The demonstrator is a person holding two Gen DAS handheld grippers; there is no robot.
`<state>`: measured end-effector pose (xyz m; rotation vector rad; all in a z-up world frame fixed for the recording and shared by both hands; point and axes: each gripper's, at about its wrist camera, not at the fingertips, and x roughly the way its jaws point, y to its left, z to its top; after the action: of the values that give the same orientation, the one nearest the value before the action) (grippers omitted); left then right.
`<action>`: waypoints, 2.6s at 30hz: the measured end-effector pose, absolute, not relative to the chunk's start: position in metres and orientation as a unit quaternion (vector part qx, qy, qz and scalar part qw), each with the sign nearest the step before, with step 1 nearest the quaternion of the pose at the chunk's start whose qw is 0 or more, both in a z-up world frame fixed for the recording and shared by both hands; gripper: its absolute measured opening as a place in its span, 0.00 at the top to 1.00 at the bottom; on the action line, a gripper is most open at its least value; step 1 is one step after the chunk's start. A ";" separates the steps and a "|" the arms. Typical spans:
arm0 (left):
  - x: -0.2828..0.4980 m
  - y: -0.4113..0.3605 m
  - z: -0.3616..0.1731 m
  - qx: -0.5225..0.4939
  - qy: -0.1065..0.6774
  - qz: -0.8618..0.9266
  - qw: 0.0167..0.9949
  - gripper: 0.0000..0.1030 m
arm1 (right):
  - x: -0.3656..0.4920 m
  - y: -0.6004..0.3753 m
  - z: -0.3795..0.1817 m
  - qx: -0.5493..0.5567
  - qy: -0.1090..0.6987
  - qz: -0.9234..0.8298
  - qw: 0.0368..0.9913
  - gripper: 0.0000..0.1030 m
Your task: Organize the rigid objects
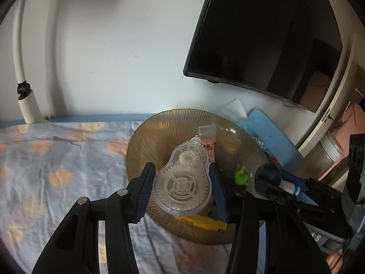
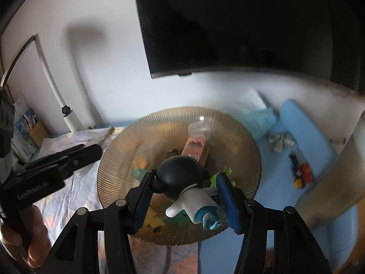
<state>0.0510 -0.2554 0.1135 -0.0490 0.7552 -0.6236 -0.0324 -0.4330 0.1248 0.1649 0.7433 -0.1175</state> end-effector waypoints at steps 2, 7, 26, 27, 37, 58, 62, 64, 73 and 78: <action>0.047 -0.254 0.118 -0.027 0.348 -0.302 0.887 0.25 | -0.029 -0.435 0.120 0.083 0.367 -0.058 0.925 0.41; 0.032 -0.220 0.126 -0.035 0.330 -0.292 0.897 0.18 | -0.040 -0.440 0.128 0.086 0.348 -0.067 0.931 0.37; -0.067 0.025 0.111 -0.102 0.300 -0.071 0.946 0.17 | -0.114 -0.243 0.144 0.011 0.317 0.093 0.944 0.16; -0.066 0.027 0.103 -0.096 0.305 -0.064 0.945 0.17 | -0.113 -0.230 0.129 -0.001 0.325 0.099 0.940 0.16; -0.047 0.031 0.034 -0.077 0.331 -0.009 0.940 0.17 | -0.089 -0.206 0.032 -0.025 0.390 0.096 0.915 0.16; -0.044 0.032 0.028 -0.080 0.349 0.021 0.933 0.14 | -0.077 -0.222 0.020 0.028 0.430 0.116 0.895 0.16; -0.044 0.030 0.027 -0.077 0.352 0.020 0.933 0.14 | -0.073 -0.225 0.018 0.034 0.438 0.113 0.891 0.16; -0.044 0.030 0.027 -0.076 0.353 0.019 0.932 0.14 | -0.073 -0.227 0.017 0.037 0.439 0.114 0.891 0.16; -0.041 0.030 0.025 -0.073 0.359 0.024 0.930 0.14 | -0.072 -0.227 0.017 0.036 0.439 0.115 0.891 0.16; -0.042 0.030 0.026 -0.071 0.355 0.018 0.932 0.14 | -0.073 -0.227 0.018 0.034 0.438 0.115 0.891 0.16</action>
<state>-0.0422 0.0297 0.0262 -0.1458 0.7256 0.0373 -0.0726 -0.2275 0.0177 0.0703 0.9089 0.2386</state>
